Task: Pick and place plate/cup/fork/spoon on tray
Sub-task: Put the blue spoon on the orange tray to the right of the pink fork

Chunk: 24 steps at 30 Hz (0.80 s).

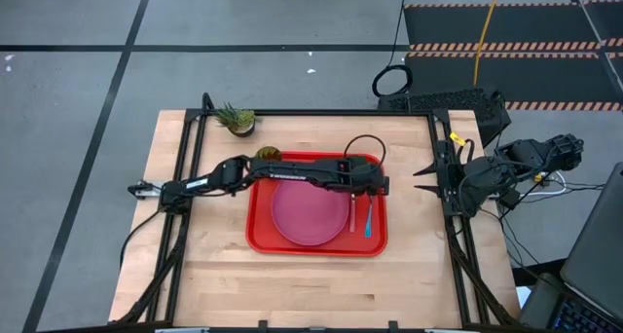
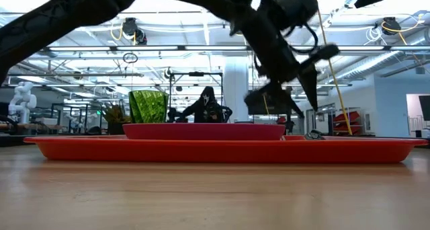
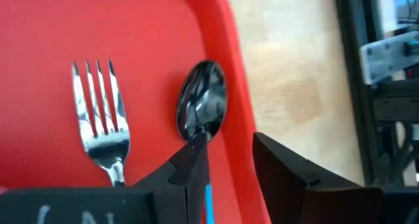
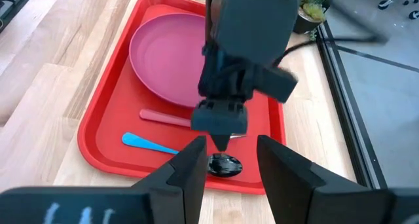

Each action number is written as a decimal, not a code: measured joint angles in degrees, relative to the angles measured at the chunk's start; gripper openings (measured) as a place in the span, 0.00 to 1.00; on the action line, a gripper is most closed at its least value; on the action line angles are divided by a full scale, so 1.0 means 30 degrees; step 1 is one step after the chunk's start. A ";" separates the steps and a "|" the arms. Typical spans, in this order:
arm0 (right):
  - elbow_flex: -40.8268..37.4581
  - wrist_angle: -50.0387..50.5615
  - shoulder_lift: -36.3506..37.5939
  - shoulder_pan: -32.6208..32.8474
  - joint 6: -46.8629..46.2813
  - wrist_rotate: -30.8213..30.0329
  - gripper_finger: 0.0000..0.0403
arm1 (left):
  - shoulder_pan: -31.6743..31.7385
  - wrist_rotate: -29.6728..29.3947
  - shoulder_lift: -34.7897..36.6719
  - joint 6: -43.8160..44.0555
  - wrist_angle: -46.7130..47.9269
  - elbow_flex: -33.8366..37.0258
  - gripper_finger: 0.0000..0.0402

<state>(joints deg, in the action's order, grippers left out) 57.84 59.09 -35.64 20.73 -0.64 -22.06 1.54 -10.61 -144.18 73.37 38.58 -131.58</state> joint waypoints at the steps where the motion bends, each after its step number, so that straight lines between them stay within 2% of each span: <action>1: 0.0000 -0.0006 0.0006 0.0000 0.0000 -0.0003 0.32 | -0.0048 -0.0167 0.0265 -0.0220 0.0149 0.0003 0.31; 8: 0.0000 0.0574 -0.0007 0.0000 -0.0737 -0.0039 0.32 | -0.0936 -0.1957 0.2006 -0.2628 0.2111 0.0003 0.31; 11: 0.0000 0.1361 -0.0062 0.0000 -0.2331 -0.0052 0.32 | -0.1548 -0.3668 0.2629 -0.4934 0.2112 0.0003 0.31; 15: 0.0000 0.2321 -0.0600 0.0000 -0.5118 -0.0073 0.32 | -0.2654 -0.6721 0.3237 -0.9413 0.1266 0.0003 0.31; 19: -0.0075 0.2336 -0.2075 0.0000 -0.6148 -0.0046 0.32 | -0.3973 -0.9401 0.3472 -1.3371 0.0770 0.0003 0.31; 24: -0.0792 0.1625 -0.4839 -0.0017 -0.6418 -0.0059 0.32 | -0.5501 -1.0620 0.4096 -1.6061 0.1992 0.0003 0.31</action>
<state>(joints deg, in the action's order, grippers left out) 55.47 63.96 -50.15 20.68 -19.90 -22.24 -14.96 -42.47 -131.89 25.18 44.56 -131.57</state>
